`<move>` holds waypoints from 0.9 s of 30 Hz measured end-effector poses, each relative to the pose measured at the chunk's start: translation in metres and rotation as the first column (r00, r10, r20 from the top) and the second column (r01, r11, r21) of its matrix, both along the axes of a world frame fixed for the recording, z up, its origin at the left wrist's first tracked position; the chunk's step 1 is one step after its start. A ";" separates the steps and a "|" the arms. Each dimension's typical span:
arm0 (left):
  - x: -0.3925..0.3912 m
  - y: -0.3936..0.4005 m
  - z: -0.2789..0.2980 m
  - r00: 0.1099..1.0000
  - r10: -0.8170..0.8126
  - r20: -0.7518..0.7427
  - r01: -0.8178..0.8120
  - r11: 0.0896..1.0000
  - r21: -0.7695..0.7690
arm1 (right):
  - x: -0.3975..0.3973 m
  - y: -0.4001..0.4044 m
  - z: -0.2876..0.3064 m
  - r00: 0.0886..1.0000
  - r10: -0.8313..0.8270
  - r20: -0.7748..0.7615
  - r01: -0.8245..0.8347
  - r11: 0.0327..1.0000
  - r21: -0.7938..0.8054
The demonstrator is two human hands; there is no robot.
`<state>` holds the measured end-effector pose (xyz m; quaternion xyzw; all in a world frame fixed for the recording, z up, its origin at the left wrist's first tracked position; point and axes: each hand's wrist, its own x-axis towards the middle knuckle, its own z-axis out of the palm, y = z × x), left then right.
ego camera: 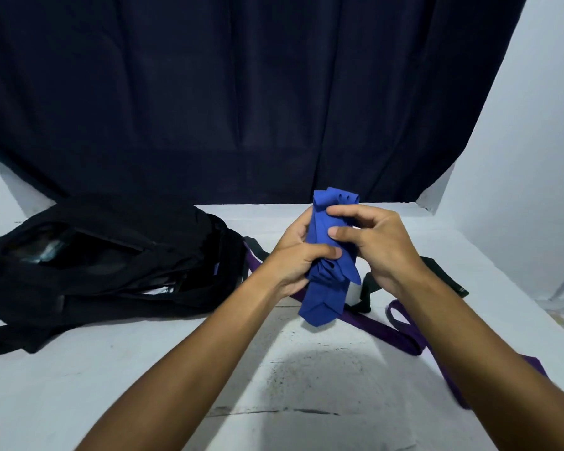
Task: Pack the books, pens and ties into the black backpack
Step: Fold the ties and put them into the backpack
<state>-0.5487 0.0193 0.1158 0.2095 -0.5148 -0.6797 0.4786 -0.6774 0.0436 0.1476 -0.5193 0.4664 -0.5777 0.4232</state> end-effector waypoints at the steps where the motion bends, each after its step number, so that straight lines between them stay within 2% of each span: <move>1: 0.000 0.000 0.002 1.000 0.004 0.019 -0.004 1.000 0.002 | -0.001 -0.001 0.001 1.000 0.013 -0.006 -0.013 1.000 0.002; 4: 0.003 0.001 0.000 0.990 0.006 0.143 -0.016 0.997 0.069 | -0.007 -0.004 0.004 0.999 0.023 -0.026 -0.023 1.000 -0.014; 5: 0.004 0.001 -0.003 0.972 0.059 0.228 -0.081 0.993 0.087 | -0.010 -0.006 0.005 0.999 0.004 -0.031 -0.005 1.000 -0.024; 7: 0.003 0.003 -0.015 0.879 0.311 0.361 -0.355 0.933 0.059 | -0.017 -0.009 0.006 0.998 -0.056 -0.036 0.054 0.997 -0.062; 8: 0.003 0.005 -0.022 0.822 0.431 0.372 -0.477 0.878 0.036 | -0.019 -0.011 0.006 0.996 -0.082 -0.023 0.079 0.993 -0.086; 9: 0.003 0.009 -0.031 0.807 0.452 0.379 -0.510 0.858 0.063 | -0.021 -0.012 0.005 0.995 -0.097 -0.002 0.096 0.989 -0.109; 10: 0.003 0.012 -0.039 0.847 0.359 0.393 -0.445 0.882 0.153 | -0.021 -0.013 0.004 0.995 -0.099 0.023 0.101 0.986 -0.130; 11: 0.003 0.016 -0.047 0.907 0.177 0.382 -0.300 0.908 0.291 | -0.019 -0.012 0.002 0.995 -0.090 0.046 0.096 0.985 -0.144; 12: 0.003 0.018 -0.053 0.954 -0.014 0.300 -0.126 0.889 0.440 | -0.017 -0.012 0.001 0.995 -0.075 0.063 0.084 0.985 -0.149; 13: 0.002 0.017 -0.059 0.979 -0.138 0.151 0.034 0.839 0.544 | -0.013 -0.010 -0.002 0.996 -0.053 0.074 0.063 0.988 -0.144; 14: 0.002 0.015 -0.062 0.986 -0.162 -0.029 0.147 0.787 0.599 | -0.009 -0.008 -0.005 0.996 -0.024 0.084 0.035 0.991 -0.128; 15: 0.003 0.012 -0.062 0.974 -0.115 -0.194 0.213 0.751 0.626 | -0.005 -0.004 -0.009 0.996 0.008 0.094 0.002 0.995 -0.103; 17: 0.005 0.000 -0.059 0.922 0.054 -0.384 0.226 0.730 0.645 | 0.001 0.006 -0.020 0.993 0.073 0.088 -0.070 0.997 -0.040; 19: 0.011 -0.010 -0.050 0.912 0.140 -0.385 0.149 0.762 0.630 | 0.005 0.017 -0.030 0.989 0.134 0.060 -0.134 0.991 -0.005; 23: 0.022 -0.016 -0.041 0.971 0.115 -0.210 0.020 0.836 0.548 | 0.005 0.029 -0.041 0.983 0.175 0.055 -0.174 0.985 -0.013; 27: 0.023 -0.007 -0.044 0.974 0.040 -0.223 0.055 0.912 0.407 | 0.007 0.026 -0.043 0.989 0.143 0.036 -0.142 0.989 -0.040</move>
